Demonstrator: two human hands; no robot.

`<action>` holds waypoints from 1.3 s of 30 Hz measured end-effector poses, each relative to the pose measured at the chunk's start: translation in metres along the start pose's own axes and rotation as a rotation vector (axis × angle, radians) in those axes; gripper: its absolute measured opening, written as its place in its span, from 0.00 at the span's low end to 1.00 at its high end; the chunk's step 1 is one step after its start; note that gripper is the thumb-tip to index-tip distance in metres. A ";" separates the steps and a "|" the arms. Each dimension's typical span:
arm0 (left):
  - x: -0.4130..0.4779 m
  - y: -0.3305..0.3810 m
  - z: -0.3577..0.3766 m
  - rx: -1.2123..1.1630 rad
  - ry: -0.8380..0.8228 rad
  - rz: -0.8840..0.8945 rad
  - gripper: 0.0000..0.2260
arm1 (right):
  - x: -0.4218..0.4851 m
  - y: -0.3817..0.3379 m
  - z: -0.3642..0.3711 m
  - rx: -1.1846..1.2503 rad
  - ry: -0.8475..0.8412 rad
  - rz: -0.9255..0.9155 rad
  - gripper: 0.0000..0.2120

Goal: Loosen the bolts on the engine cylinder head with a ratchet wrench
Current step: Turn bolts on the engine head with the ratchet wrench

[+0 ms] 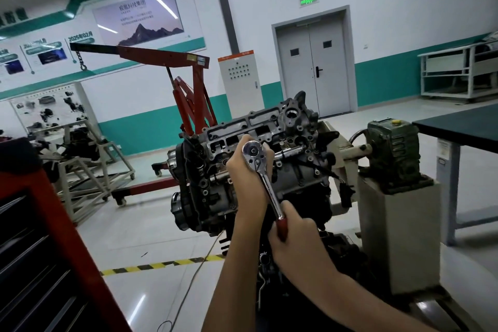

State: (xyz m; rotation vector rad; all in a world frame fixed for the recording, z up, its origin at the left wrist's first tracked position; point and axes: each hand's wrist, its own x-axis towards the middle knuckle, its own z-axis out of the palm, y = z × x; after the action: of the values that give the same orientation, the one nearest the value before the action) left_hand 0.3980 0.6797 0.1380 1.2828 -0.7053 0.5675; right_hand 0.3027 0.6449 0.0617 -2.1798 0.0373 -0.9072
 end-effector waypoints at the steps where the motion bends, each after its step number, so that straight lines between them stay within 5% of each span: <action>1: 0.000 -0.003 0.001 0.054 0.018 0.016 0.18 | -0.001 -0.001 0.004 0.059 -0.006 0.012 0.08; 5: 0.005 -0.005 -0.006 0.102 -0.019 0.067 0.18 | 0.015 0.013 -0.032 -0.081 -0.115 -0.084 0.06; 9: 0.017 0.008 -0.019 0.269 -0.272 0.190 0.17 | 0.066 0.028 -0.104 -0.487 -0.313 -0.282 0.03; 12: 0.023 0.016 -0.022 0.331 -0.481 0.206 0.15 | 0.111 0.020 -0.143 -0.844 -0.200 -0.475 0.06; 14: 0.021 0.013 -0.022 0.312 -0.419 0.189 0.19 | 0.119 0.015 -0.146 -0.891 -0.159 -0.505 0.07; 18: 0.009 -0.001 -0.022 0.269 -0.177 0.132 0.18 | 0.073 0.023 -0.103 -0.665 -0.184 -0.303 0.06; 23: 0.000 -0.002 -0.004 0.085 -0.094 0.104 0.13 | 0.005 0.010 -0.021 -0.029 -0.081 -0.008 0.12; 26: 0.003 -0.006 0.000 0.100 -0.066 0.057 0.23 | -0.001 0.004 -0.004 0.095 -0.048 0.030 0.13; 29: 0.008 -0.010 -0.010 0.132 -0.124 0.132 0.12 | 0.017 0.017 -0.041 -0.140 -0.133 -0.109 0.10; 33: 0.019 0.005 -0.026 0.266 -0.392 0.225 0.18 | 0.077 0.022 -0.117 -0.624 -0.306 -0.389 0.07; 36: 0.031 0.018 -0.030 0.359 -0.570 0.185 0.19 | 0.116 0.010 -0.149 -0.910 -0.205 -0.541 0.06; 39: 0.024 0.012 -0.031 0.339 -0.472 0.179 0.18 | 0.108 0.012 -0.138 -0.903 -0.183 -0.470 0.07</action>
State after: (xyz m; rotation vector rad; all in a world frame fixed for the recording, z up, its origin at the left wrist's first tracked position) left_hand 0.4102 0.7124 0.1595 1.7077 -1.1590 0.5480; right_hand 0.3007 0.5167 0.1811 -3.1964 -0.2011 -1.0653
